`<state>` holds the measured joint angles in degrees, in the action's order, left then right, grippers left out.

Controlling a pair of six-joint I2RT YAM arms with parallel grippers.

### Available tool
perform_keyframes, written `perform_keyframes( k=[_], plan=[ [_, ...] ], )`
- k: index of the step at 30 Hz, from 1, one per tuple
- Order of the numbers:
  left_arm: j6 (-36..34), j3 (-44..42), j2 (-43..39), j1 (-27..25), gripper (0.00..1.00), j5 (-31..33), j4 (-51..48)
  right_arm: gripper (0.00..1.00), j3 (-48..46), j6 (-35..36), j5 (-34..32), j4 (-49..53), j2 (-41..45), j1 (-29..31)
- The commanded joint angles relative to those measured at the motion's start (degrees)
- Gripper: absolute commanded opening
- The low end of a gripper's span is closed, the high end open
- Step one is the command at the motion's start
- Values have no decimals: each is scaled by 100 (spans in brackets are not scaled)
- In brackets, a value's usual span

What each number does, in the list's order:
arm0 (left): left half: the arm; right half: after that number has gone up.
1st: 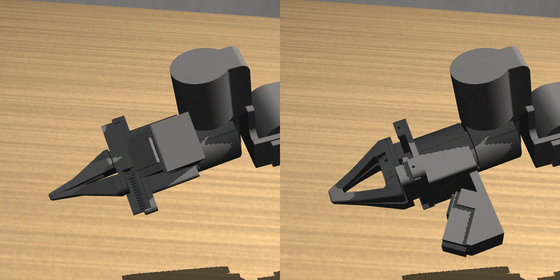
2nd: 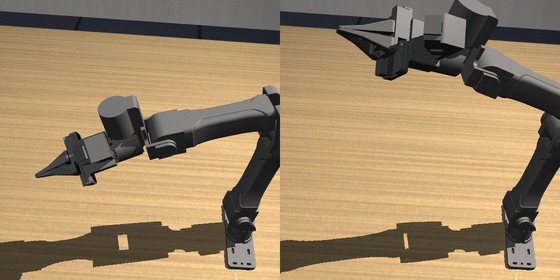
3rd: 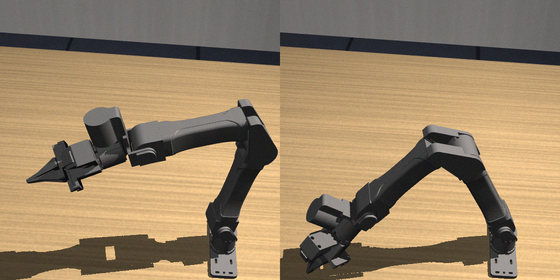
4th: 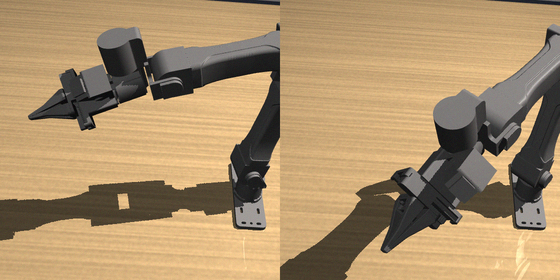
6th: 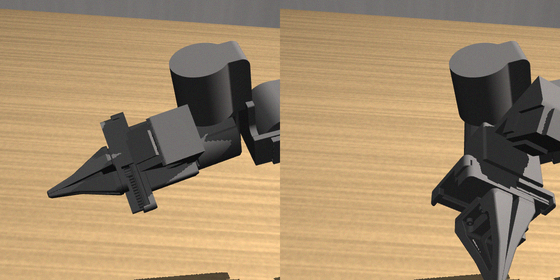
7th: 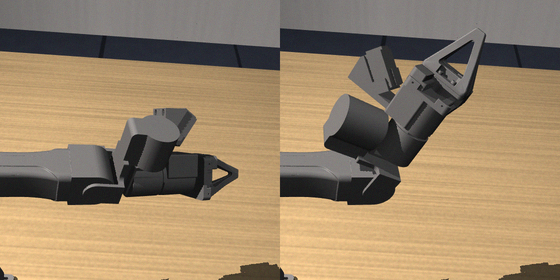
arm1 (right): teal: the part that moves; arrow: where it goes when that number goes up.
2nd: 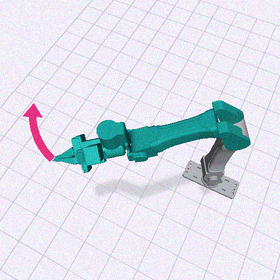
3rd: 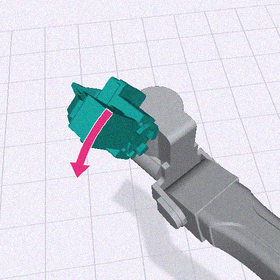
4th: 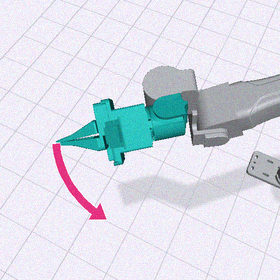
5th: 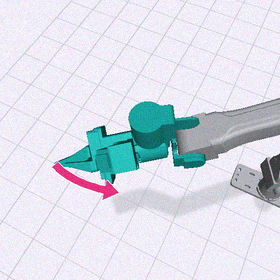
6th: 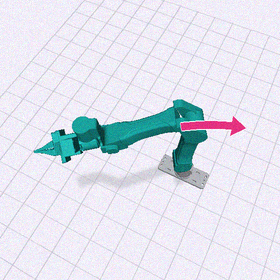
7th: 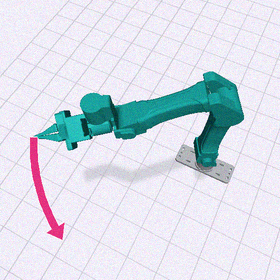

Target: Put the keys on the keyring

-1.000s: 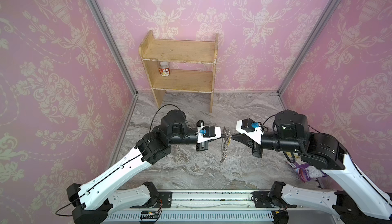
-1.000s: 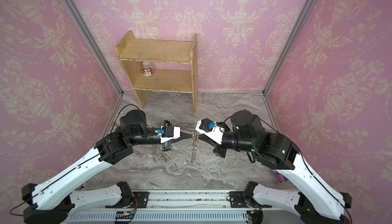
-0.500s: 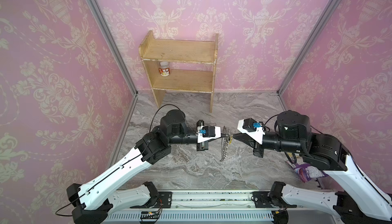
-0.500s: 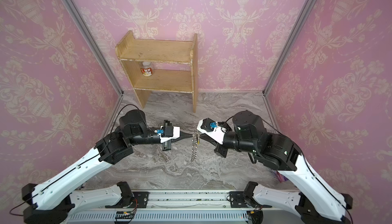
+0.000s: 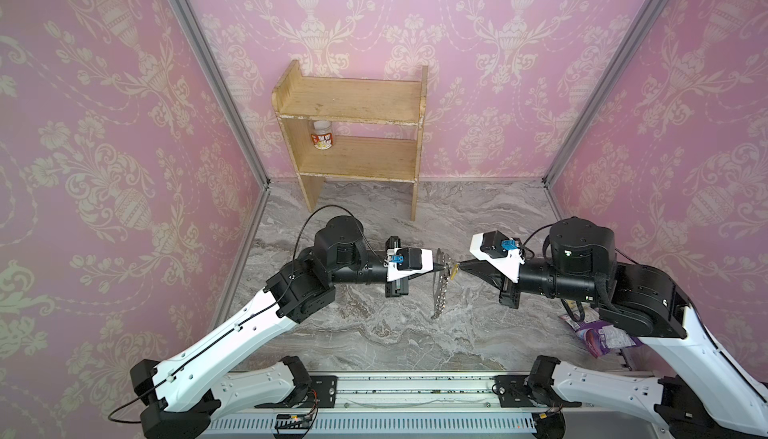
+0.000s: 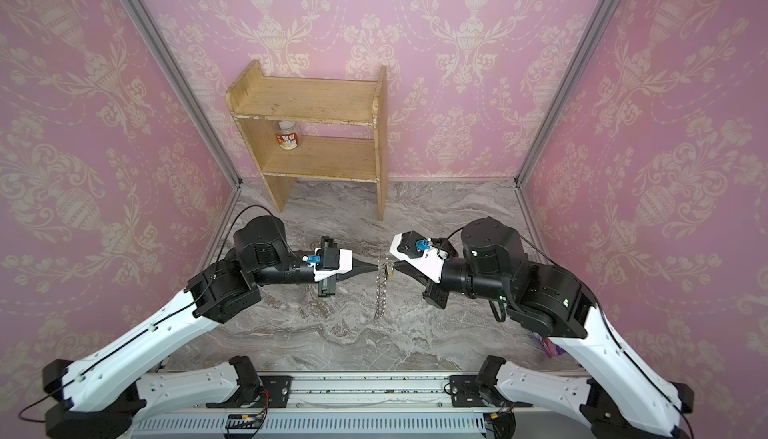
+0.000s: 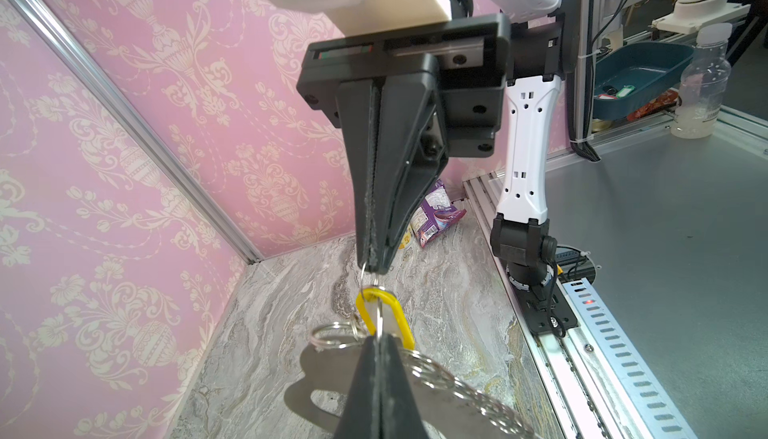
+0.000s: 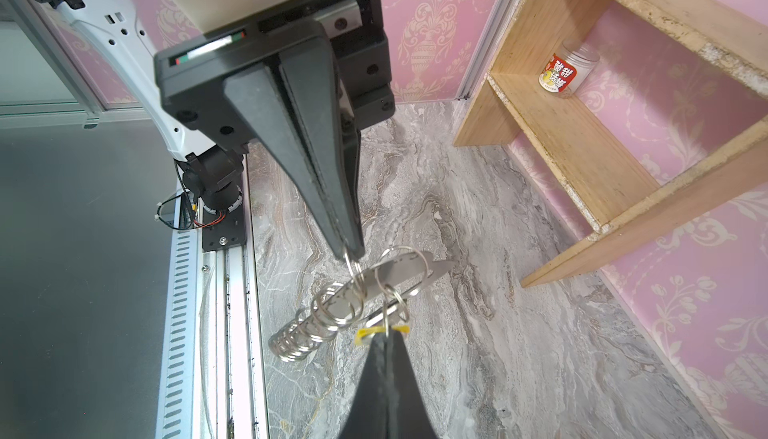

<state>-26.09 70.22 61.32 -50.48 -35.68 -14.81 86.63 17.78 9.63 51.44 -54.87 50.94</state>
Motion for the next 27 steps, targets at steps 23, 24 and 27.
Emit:
perform_keyframes(
  k=[23, 24, 27],
  plan=[
    [1386, -227, 91, -59, 0, -334, 454, 0, -331, -482, 356, 205, 232, 118],
    [1374, -219, 99, -67, 0, -317, 459, 0, -316, -473, 347, 189, 230, 118],
    [1334, -193, 99, -81, 0, -282, 443, 0, -287, -452, 270, 161, 203, 118]
  ],
)
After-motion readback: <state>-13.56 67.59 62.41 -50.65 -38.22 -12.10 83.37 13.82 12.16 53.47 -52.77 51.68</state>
